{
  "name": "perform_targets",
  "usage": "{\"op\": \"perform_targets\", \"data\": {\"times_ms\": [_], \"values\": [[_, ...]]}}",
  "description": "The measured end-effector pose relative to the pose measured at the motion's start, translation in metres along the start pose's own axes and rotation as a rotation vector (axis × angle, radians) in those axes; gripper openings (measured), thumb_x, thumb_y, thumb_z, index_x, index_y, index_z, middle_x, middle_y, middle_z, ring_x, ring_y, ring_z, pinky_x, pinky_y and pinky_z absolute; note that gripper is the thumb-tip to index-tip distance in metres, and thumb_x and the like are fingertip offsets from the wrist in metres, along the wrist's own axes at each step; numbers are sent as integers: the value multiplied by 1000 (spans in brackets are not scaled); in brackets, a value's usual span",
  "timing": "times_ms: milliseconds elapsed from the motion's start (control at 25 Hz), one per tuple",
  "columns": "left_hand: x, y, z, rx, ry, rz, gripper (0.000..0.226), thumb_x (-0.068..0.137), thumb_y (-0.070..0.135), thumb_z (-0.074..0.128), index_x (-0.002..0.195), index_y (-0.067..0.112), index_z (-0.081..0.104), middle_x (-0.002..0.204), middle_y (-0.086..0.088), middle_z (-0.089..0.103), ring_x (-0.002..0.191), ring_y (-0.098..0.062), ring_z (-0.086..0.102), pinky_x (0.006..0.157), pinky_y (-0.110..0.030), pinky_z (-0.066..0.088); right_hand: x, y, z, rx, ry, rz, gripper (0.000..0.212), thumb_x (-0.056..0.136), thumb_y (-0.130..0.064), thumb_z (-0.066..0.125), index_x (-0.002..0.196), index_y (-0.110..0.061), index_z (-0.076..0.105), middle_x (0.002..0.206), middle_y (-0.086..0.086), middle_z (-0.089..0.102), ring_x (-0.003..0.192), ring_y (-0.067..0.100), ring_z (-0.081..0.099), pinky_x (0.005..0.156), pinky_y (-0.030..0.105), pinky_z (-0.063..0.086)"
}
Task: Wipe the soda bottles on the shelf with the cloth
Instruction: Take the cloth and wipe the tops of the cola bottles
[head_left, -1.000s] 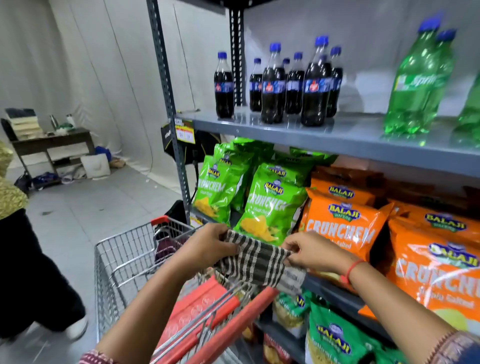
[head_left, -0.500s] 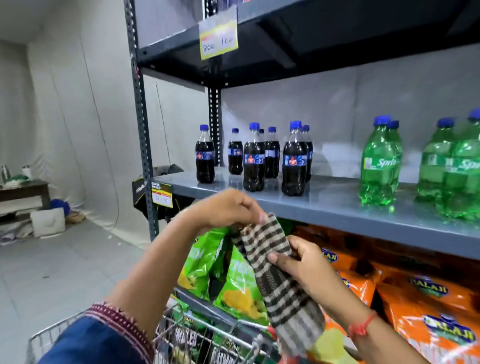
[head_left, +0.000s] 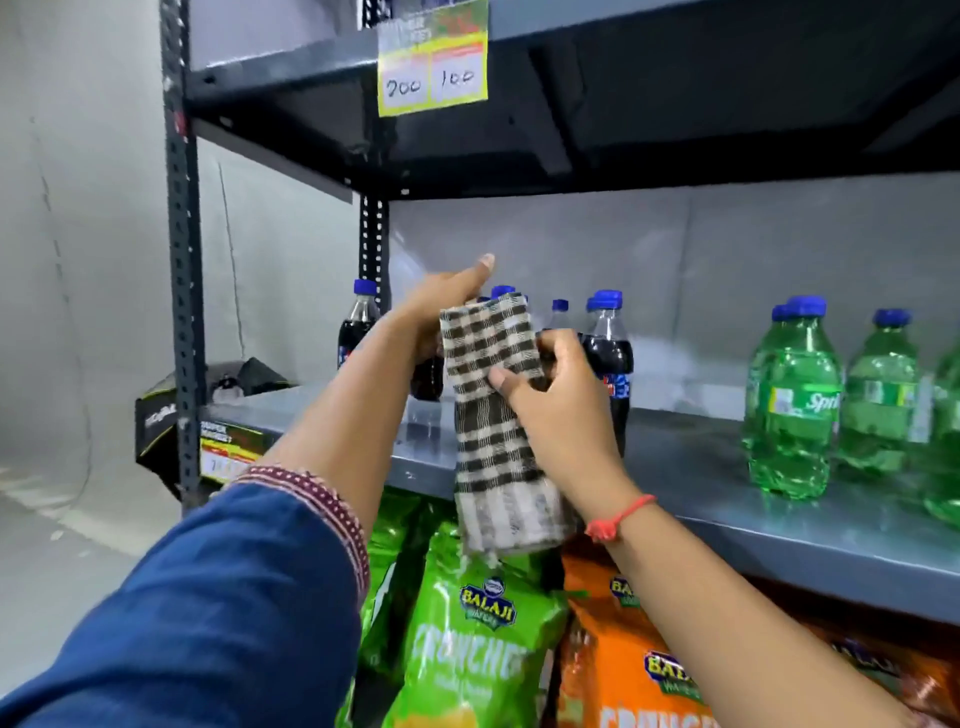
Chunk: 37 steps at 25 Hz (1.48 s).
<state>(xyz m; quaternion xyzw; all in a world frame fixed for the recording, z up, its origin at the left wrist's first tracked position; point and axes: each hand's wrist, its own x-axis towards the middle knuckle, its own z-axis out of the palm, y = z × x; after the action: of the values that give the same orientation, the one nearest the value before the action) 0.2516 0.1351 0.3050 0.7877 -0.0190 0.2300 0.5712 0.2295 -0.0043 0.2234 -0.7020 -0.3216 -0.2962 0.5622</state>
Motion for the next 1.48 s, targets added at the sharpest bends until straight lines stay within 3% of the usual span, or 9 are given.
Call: {"op": "perform_targets", "data": {"times_ms": [200, 440, 560, 680, 840, 1160, 1280, 1400, 1480], "values": [[15, -3, 8, -169, -86, 36, 21, 82, 28, 60, 78, 8, 62, 56, 3, 66, 57, -14, 61, 58, -24, 53, 30, 14, 6, -153, 15, 10, 21, 84, -20, 63, 96, -14, 47, 89, 9, 65, 79, 27, 61, 66, 35, 50], [19, 2, 9, -174, -68, 5, 35, 82, 22, 60, 103, -6, 61, 78, -9, 63, 62, -17, 58, 55, -24, 53, 26, 17, 14, -586, 164, -502, 28, 75, 9, 52, 101, -1, 55, 101, 24, 56, 83, 39, 53, 71, 44, 49], [21, 0, 9, -206, -63, -22, 33, 81, 19, 61, 101, -7, 61, 82, -11, 65, 69, -21, 60, 67, -27, 55, 20, 20, 25, -764, 35, -533, 36, 82, 4, 39, 115, 2, 53, 125, 27, 54, 114, 41, 51, 97, 45, 45], [24, 0, 7, -246, -85, -32, 27, 81, 17, 61, 96, -5, 62, 83, -13, 67, 75, -24, 61, 81, -33, 51, 6, 30, 40, -794, -51, -452, 58, 95, -29, 36, 139, 4, 16, 150, 26, 15, 140, 35, 13, 114, 37, 8], [24, -1, 8, -236, -86, -27, 22, 80, 18, 62, 91, -1, 64, 74, -9, 72, 63, -18, 65, 63, -25, 55, 6, 35, 50, -763, -87, -391, 77, 94, -33, 40, 137, -3, -17, 152, 18, -14, 139, 31, -14, 105, 39, -20], [26, 1, 6, -225, -102, -32, 26, 80, 19, 62, 97, -1, 62, 73, -6, 74, 66, -19, 65, 68, -26, 54, 3, 34, 49, -868, -136, -444, 72, 95, -24, 36, 133, -2, -22, 149, 14, -19, 138, 33, -14, 107, 42, -15], [25, 1, 6, -192, -112, 14, 21, 81, 19, 60, 94, 1, 61, 69, -4, 75, 63, -15, 70, 54, -19, 53, -5, 32, 43, -947, -50, -484, 69, 88, -24, 46, 139, -5, 3, 152, 11, 7, 139, 31, 11, 112, 42, 11], [23, 2, 9, -207, -102, -27, 24, 82, 21, 59, 97, 2, 62, 69, -2, 75, 62, -12, 70, 51, -18, 52, -1, 34, 40, -882, -164, -482, 69, 94, -21, 37, 135, -4, -16, 152, 13, -12, 139, 31, -9, 108, 41, -11], [24, 3, 11, -209, -125, -53, 27, 84, 21, 54, 102, 2, 61, 74, -3, 76, 66, -13, 69, 58, -20, 55, 1, 33, 38, -907, -191, -476, 70, 93, -21, 39, 136, -5, -13, 153, 14, -8, 140, 30, -7, 110, 41, -9]]}}
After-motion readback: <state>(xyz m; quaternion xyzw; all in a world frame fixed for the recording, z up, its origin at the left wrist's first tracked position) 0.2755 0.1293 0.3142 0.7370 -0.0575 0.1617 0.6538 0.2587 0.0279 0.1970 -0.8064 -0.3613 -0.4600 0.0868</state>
